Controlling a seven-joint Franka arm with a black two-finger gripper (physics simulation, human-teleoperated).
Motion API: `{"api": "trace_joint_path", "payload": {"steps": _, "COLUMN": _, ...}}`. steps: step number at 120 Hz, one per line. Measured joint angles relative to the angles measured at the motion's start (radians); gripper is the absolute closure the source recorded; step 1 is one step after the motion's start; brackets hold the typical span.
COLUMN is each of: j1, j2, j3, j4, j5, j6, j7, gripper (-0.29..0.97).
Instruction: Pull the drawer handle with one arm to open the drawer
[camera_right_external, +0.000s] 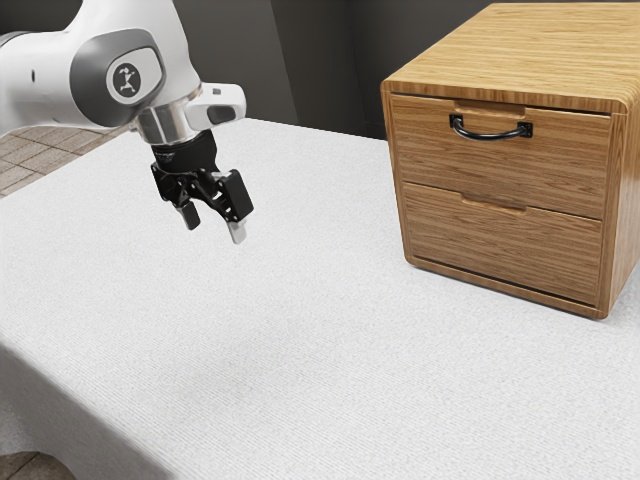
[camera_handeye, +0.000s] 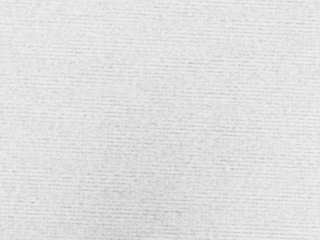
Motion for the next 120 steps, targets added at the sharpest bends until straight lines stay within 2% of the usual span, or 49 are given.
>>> {"api": "trace_joint_path", "payload": {"steps": 30, "j1": -0.004, "j2": -0.006, "j3": 0.006, "j4": 0.008, "j5": 0.000, "j6": -0.004, "j7": 0.008, "gripper": 0.00}}
{"api": "trace_joint_path", "payload": {"steps": 48, "j1": 0.024, "j2": -0.073, "j3": -0.030, "j4": 0.155, "j5": -0.005, "j6": -0.051, "j7": -0.049, "gripper": 0.00}}
{"api": "trace_joint_path", "payload": {"steps": 63, "j1": 0.056, "j2": -0.035, "j3": -0.087, "j4": 0.164, "j5": -0.058, "j6": -0.044, "j7": -0.245, "gripper": 0.00}}
{"api": "trace_joint_path", "payload": {"steps": 82, "j1": -0.093, "j2": 0.066, "j3": -0.094, "j4": 0.150, "j5": -0.086, "j6": 0.059, "j7": -0.539, "gripper": 0.00}}
{"api": "trace_joint_path", "payload": {"steps": 97, "j1": -0.099, "j2": 0.124, "j3": -0.093, "j4": 0.147, "j5": -0.091, "j6": 0.132, "j7": -0.726, "gripper": 0.00}}
{"api": "trace_joint_path", "payload": {"steps": 120, "j1": -0.150, "j2": 0.129, "j3": -0.094, "j4": 0.158, "j5": -0.093, "j6": 0.214, "j7": -1.001, "gripper": 0.00}}
